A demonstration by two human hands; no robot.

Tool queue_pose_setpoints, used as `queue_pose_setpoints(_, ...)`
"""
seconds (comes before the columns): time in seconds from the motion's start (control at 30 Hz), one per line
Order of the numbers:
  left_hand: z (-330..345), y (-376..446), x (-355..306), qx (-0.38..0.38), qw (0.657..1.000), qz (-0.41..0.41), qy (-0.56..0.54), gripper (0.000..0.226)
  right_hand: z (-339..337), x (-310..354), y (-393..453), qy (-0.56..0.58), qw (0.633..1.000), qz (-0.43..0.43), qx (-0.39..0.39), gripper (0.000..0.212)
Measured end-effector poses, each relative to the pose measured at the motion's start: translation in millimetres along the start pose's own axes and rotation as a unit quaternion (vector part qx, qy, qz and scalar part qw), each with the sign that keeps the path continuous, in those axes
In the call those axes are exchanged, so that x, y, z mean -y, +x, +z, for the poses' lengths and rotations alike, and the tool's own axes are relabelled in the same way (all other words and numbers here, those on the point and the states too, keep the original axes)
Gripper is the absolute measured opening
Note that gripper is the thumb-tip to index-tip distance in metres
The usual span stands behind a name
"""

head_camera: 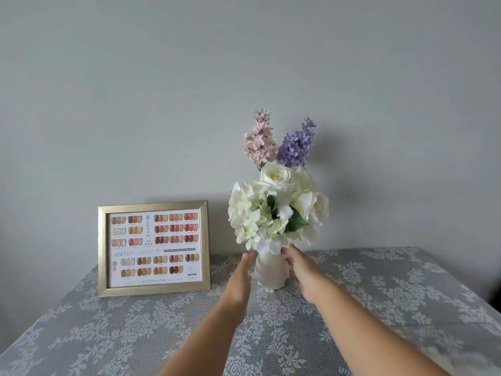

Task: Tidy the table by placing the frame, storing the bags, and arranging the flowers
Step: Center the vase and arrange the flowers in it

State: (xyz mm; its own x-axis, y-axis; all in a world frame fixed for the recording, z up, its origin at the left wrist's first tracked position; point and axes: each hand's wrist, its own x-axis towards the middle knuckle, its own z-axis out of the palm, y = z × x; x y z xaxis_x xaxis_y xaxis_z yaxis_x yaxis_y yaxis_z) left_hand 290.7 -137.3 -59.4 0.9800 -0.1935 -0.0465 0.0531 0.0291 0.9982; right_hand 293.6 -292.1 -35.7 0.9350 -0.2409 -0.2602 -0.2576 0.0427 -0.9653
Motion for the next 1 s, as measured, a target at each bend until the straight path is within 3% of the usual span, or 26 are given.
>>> queue_pose_setpoints(0.17,7.1,-3.0,8.0,0.034,0.998,0.03,0.045,0.056,11.8,-15.8,1.8,-0.081,0.994,-0.074,0.008,0.046)
queue_pose_setpoints(0.33,8.4,-0.2,12.1,0.027,0.996,0.044,0.077,0.055,21.2,-18.3,4.7,-0.134,0.987,-0.089,-0.016,0.051)
queue_pose_setpoints(1.0,3.4,30.0,4.2,-0.003,0.983,0.053,0.176,0.056,35.6,-18.3,41.6,-0.126,0.986,-0.11,0.015,0.06)
